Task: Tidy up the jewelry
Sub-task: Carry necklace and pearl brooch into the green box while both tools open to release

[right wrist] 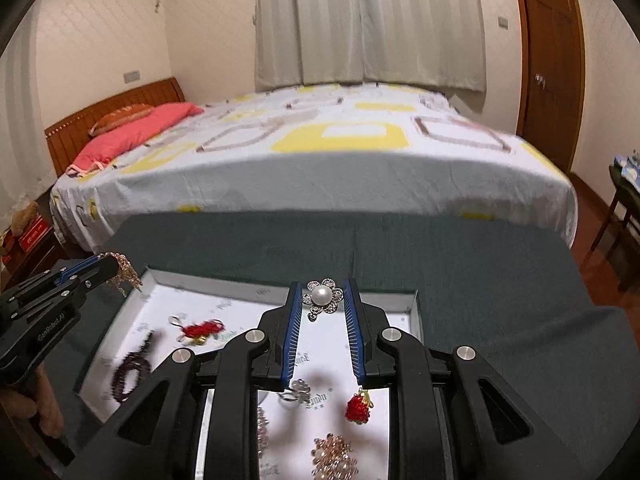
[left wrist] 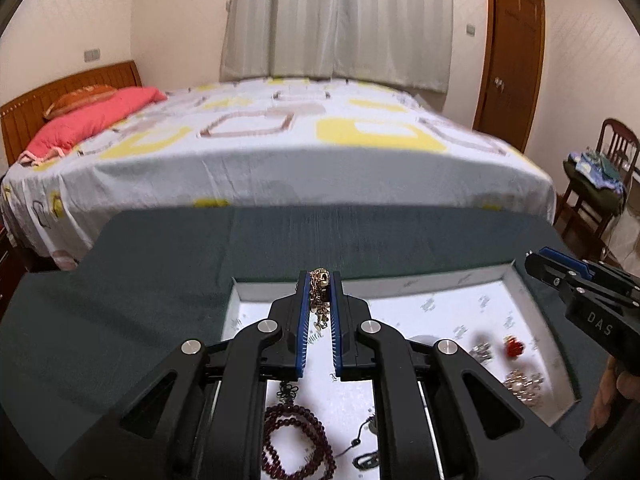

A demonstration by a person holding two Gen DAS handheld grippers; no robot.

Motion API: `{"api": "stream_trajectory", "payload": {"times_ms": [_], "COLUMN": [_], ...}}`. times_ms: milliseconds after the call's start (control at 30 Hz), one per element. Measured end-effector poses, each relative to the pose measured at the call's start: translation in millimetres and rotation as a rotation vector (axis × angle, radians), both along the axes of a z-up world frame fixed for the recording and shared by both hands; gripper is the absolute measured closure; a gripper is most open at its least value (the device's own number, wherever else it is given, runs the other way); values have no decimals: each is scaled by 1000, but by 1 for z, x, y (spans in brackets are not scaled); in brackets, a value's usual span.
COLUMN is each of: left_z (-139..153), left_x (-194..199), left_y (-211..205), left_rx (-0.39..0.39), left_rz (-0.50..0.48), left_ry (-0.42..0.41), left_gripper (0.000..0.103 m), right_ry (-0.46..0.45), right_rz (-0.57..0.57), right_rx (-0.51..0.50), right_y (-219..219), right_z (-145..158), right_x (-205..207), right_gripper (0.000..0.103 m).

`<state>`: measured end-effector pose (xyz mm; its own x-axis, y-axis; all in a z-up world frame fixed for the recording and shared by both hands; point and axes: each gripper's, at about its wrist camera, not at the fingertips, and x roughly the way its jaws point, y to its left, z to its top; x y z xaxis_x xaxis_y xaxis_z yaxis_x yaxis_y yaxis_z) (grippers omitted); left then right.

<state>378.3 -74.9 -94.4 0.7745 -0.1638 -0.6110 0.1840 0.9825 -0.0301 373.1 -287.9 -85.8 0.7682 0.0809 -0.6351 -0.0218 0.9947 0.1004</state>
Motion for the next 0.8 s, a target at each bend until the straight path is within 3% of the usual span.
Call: {"api": "stream_trajectory", "payload": {"times_ms": [333, 800], "left_z": [-37, -56], "left_x": [26, 42], "left_y": [-2, 1], "left_rx": [49, 75], "left_rz": [12, 36], "left_ry": [126, 205], "left_gripper": [93, 93], "right_ry": [154, 227], "right_rz": [-1, -11], "right_rx": [6, -25], "right_y": [-5, -7], "right_z": [-36, -50], "right_x": [26, 37], "right_gripper": [81, 81]}}
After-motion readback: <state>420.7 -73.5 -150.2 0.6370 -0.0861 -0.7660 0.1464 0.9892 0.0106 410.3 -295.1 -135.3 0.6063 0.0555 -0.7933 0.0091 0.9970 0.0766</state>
